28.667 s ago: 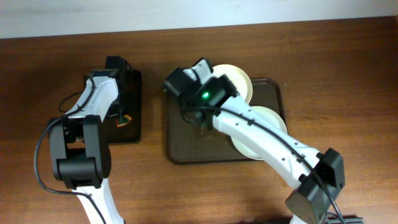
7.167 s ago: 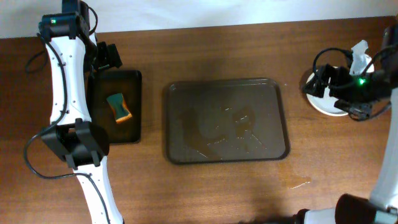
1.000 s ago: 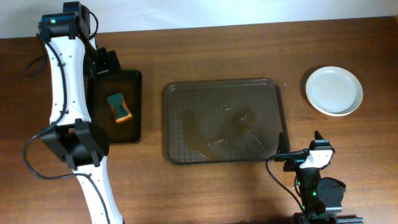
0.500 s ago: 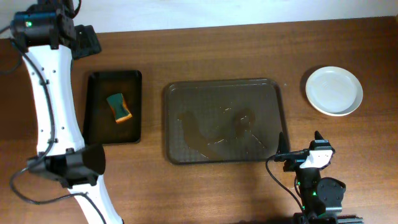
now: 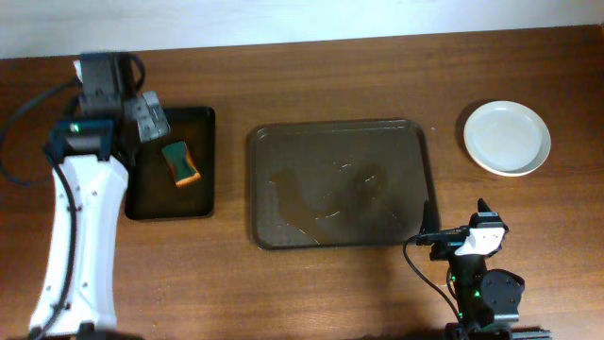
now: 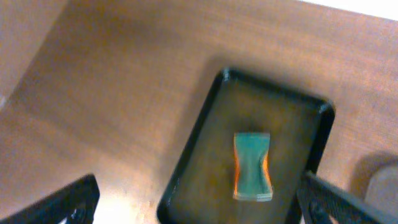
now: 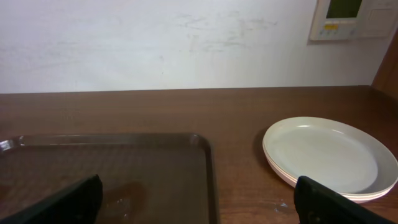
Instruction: Clean dirty plates on tray and stack at the side
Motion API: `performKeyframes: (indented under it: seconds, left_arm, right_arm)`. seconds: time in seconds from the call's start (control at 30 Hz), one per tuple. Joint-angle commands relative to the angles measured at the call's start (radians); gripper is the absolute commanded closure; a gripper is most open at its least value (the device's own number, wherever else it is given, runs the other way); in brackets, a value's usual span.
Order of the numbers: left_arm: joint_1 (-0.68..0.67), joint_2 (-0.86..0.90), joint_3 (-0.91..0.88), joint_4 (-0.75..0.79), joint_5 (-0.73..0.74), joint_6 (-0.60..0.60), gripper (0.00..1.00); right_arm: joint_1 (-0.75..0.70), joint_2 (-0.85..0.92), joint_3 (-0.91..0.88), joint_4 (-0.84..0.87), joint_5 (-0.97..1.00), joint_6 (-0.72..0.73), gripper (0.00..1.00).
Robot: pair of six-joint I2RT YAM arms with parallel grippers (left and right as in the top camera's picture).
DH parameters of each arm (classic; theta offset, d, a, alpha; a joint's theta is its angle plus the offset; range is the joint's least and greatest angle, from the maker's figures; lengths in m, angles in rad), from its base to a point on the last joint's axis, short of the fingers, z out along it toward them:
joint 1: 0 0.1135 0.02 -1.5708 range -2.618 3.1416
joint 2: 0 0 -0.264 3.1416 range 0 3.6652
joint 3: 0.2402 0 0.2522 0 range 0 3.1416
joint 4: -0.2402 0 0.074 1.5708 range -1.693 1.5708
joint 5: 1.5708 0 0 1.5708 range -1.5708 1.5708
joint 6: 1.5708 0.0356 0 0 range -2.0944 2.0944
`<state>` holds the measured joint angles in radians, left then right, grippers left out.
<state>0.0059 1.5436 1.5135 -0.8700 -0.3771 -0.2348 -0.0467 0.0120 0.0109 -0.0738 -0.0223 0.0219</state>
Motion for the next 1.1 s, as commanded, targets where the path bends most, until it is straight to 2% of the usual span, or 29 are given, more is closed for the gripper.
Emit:
performKeyframes:
  seconds: [0.0, 0.1, 0.27, 0.43, 0.63, 0.73, 0.83, 0.9, 1.07]
  left_arm:
    - [0.002, -0.186, -0.198, 0.112, 0.025, -0.005, 0.0]
    - [0.002, -0.369, -0.304, 0.136, 0.05, -0.177, 0.0]
    - [0.002, -0.437, -0.362, 0.061, 0.06, -0.176, 0.0]
    - [0.002, -0.563, -0.574, 0.213, 0.063, -0.163, 0.0]
    - [0.002, -0.85, -0.965, 0.655, 0.179, 0.026, 0.0]
    - [0.002, -0.945, -1.105, 0.811, 0.2, 0.06, 0.0]
    - [0.002, -1.028, -1.227, 0.958, 0.304, 0.197, 0.01]
    - [0.002, -1.063, -1.271, 1.011, 0.333, 0.24, 0.0]
    - [0.002, -1.17, -1.359, 1.057, 0.374, 0.239, 0.0]
  right_arm:
    - [0.008, -0.006, -0.005, -0.005, 0.009, 0.001, 0.01]
    - [0.008, -0.006, -0.005, -0.005, 0.009, 0.001, 0.02]
    - [0.008, -0.006, -0.005, -0.005, 0.009, 0.001, 0.02]
    - [0.008, -0.006, -0.005, -0.005, 0.009, 0.001, 0.02]
    - [0.008, -0.006, -0.005, -0.005, 0.009, 0.001, 0.02]
    - [0.008, -0.006, -0.005, -0.005, 0.009, 0.002, 0.02]
    - [0.008, -0.006, -0.005, -0.005, 0.009, 0.002, 0.02]
    - [0.008, -0.006, -0.005, -0.005, 0.009, 0.001, 0.02]
    - [0.008, -0.006, -0.005, -0.005, 0.009, 0.001, 0.02]
